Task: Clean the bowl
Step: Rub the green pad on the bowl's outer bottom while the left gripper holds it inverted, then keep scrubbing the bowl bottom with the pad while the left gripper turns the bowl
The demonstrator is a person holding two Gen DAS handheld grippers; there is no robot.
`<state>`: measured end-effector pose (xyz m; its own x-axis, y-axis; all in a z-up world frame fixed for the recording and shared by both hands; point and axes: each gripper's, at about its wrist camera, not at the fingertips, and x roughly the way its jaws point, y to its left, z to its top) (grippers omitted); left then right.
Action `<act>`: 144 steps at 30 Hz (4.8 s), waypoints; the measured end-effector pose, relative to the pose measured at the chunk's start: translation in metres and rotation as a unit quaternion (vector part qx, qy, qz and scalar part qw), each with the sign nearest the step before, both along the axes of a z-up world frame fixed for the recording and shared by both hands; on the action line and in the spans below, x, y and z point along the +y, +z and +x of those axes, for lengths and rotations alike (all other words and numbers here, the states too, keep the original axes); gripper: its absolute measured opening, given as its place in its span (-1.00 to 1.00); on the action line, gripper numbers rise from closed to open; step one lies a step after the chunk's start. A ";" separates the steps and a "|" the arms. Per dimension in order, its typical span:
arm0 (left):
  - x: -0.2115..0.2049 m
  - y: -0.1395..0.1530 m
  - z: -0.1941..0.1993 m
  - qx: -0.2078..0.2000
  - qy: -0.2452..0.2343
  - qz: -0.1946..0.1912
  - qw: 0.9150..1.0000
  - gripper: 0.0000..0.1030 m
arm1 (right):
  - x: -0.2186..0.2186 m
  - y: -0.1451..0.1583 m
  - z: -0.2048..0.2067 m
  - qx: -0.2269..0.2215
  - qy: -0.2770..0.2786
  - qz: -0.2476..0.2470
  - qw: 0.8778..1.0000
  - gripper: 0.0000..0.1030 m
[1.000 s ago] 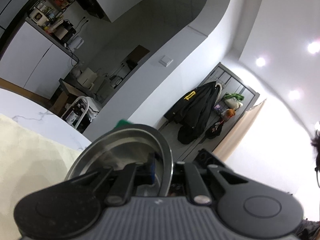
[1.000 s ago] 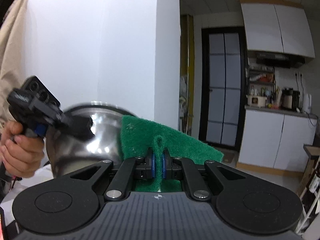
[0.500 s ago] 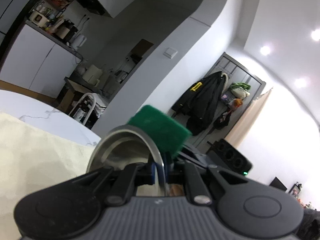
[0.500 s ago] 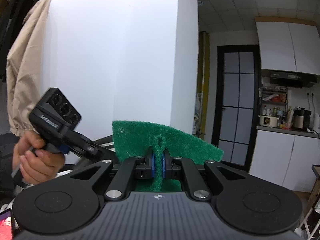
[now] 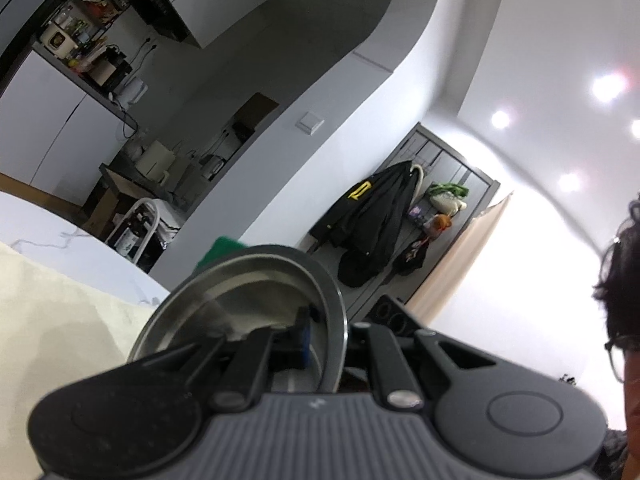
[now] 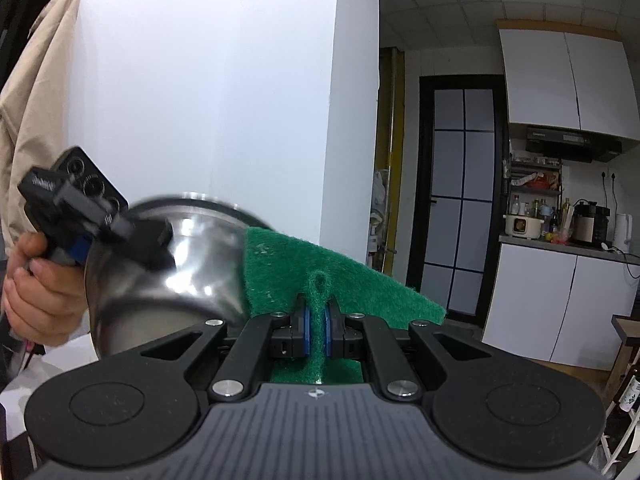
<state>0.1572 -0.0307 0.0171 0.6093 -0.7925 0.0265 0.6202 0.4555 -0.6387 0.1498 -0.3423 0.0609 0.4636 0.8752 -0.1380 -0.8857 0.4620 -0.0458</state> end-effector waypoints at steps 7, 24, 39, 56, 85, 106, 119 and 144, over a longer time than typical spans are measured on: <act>0.001 0.007 -0.003 -0.022 0.005 -0.028 0.999 -0.82 | 0.010 -0.006 -0.004 -0.002 0.008 -0.020 1.000 -0.84; 0.017 0.004 0.000 -0.032 0.008 -0.154 0.988 -0.80 | 0.032 -0.016 -0.035 -0.005 0.069 -0.050 0.996 -0.84; 0.016 -0.008 0.016 0.012 0.042 -0.133 0.990 -0.88 | 0.041 -0.004 -0.054 0.009 0.184 0.001 0.983 -0.84; 0.031 -0.011 0.024 0.039 0.077 -0.121 0.989 -0.88 | -0.001 0.025 -0.021 0.021 0.117 0.113 0.986 -0.84; 0.041 -0.008 0.009 0.028 0.074 -0.141 0.987 -0.86 | 0.074 -0.018 -0.038 0.011 0.143 -0.087 0.986 -0.85; 0.035 -0.012 0.016 0.046 0.082 -0.102 0.990 -0.86 | 0.043 -0.019 -0.011 0.034 -0.021 -0.075 0.996 -0.84; 0.035 -0.014 0.020 0.062 0.093 -0.067 0.991 -0.90 | 0.025 -0.007 -0.024 0.015 -0.007 -0.019 1.000 -0.84; 0.035 -0.006 0.012 0.054 0.088 -0.070 0.992 -0.88 | 0.053 -0.019 -0.040 -0.029 0.085 -0.139 0.986 -0.84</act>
<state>0.1688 0.0047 0.0112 0.7431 -0.6669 0.0561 0.4640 0.4529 -0.7613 0.1103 -0.2892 0.0419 0.3276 0.8726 -0.3622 -0.9415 0.2696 -0.2020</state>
